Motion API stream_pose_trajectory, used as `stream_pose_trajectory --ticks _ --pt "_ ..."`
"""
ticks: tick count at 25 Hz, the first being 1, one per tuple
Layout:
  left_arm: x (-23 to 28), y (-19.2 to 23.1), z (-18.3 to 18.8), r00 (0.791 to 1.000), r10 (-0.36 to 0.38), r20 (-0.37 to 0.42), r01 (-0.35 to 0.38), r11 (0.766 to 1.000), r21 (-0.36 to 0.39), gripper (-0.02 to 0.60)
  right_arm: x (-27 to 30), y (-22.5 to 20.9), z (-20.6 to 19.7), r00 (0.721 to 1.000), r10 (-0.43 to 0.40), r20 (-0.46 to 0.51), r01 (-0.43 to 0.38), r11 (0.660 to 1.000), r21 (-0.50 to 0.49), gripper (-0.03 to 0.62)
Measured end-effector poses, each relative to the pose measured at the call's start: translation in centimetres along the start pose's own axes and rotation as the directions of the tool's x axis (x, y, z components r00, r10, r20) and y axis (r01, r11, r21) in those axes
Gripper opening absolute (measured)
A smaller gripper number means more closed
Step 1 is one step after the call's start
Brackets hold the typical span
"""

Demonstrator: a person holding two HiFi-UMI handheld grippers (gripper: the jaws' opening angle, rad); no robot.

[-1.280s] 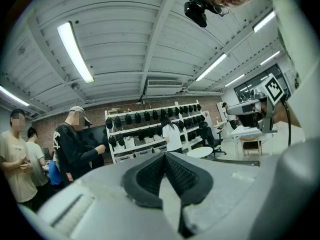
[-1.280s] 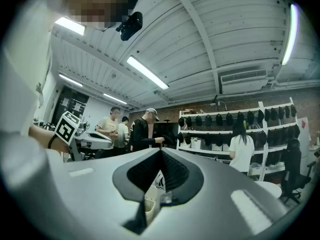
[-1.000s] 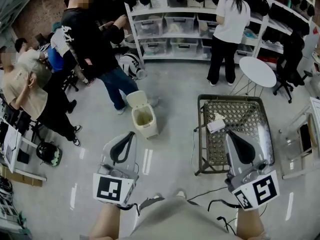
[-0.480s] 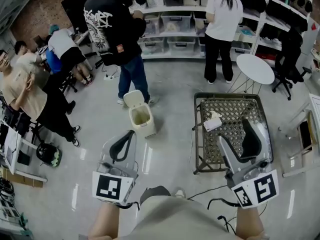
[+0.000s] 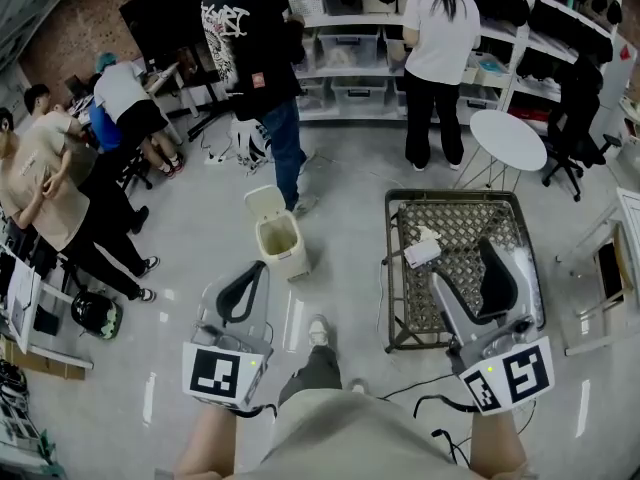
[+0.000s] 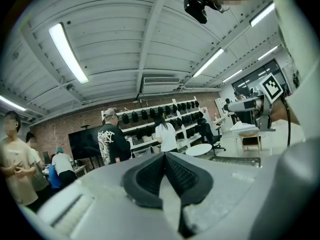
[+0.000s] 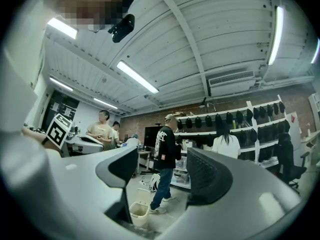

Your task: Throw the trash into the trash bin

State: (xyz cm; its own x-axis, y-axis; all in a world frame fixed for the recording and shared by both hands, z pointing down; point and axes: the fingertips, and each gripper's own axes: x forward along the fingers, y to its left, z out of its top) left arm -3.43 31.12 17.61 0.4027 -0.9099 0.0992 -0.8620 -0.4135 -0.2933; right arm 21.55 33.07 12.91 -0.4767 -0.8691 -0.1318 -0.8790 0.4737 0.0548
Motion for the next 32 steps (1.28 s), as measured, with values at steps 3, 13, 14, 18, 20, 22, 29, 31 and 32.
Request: stream_pose_trajectory --ticks 3,13,14,18,20,22,29,31,32 --pt "1.1 0.4 -0.1 1.000 -0.006 -0.009 0.006 1.000 0.003 0.003 0.8 -0.5 -0.3 1.000 -0.005 -0.004 0.005 1.000 0.000 0.299" --pt "6.6 3.5 -1.3 0.999 -0.031 0.028 0.032 0.999 -0.029 0.003 6.8 -2.3 -2.7 0.997 -0.022 -0.071 0.020 1.000 -0.023 0.299" --pt "7.1 4.1 -1.6 0.999 -0.034 0.027 0.034 0.999 -0.032 0.003 7.8 -2.2 -3.1 0.996 -0.019 -0.086 0.017 1.000 -0.026 0.307" --pt "9.7 7.5 -2.8 1.000 -0.031 0.007 0.031 0.999 -0.033 0.003 12.4 -1.8 -4.6 0.993 -0.008 -0.119 0.005 1.000 -0.026 0.324" --pt "11.2 9.4 -3.3 1.000 -0.029 -0.002 0.029 0.999 -0.044 0.003 14.9 -1.7 -5.1 0.992 0.000 -0.128 -0.002 1.000 -0.019 0.323" --pt "12.7 11.2 -3.7 1.000 -0.031 0.001 0.031 0.997 -0.074 0.003 17.6 -1.5 -5.4 0.990 0.009 -0.141 -0.012 1.000 -0.016 0.324" --pt "18.7 18.2 -5.1 0.997 -0.071 -0.009 0.070 0.994 -0.081 0.003 26.9 -1.6 -5.8 0.988 -0.017 -0.151 0.015 1.000 -0.020 0.324" --pt "20.4 20.3 -5.6 0.996 -0.086 -0.014 0.085 0.995 -0.061 0.003 29.2 -1.7 -5.9 0.988 -0.038 -0.149 0.035 0.999 -0.022 0.324" --pt "21.2 21.1 -5.9 0.995 -0.095 -0.011 0.094 0.994 -0.063 0.003 30.2 -1.7 -6.0 0.988 -0.050 -0.148 0.047 0.999 -0.023 0.324"
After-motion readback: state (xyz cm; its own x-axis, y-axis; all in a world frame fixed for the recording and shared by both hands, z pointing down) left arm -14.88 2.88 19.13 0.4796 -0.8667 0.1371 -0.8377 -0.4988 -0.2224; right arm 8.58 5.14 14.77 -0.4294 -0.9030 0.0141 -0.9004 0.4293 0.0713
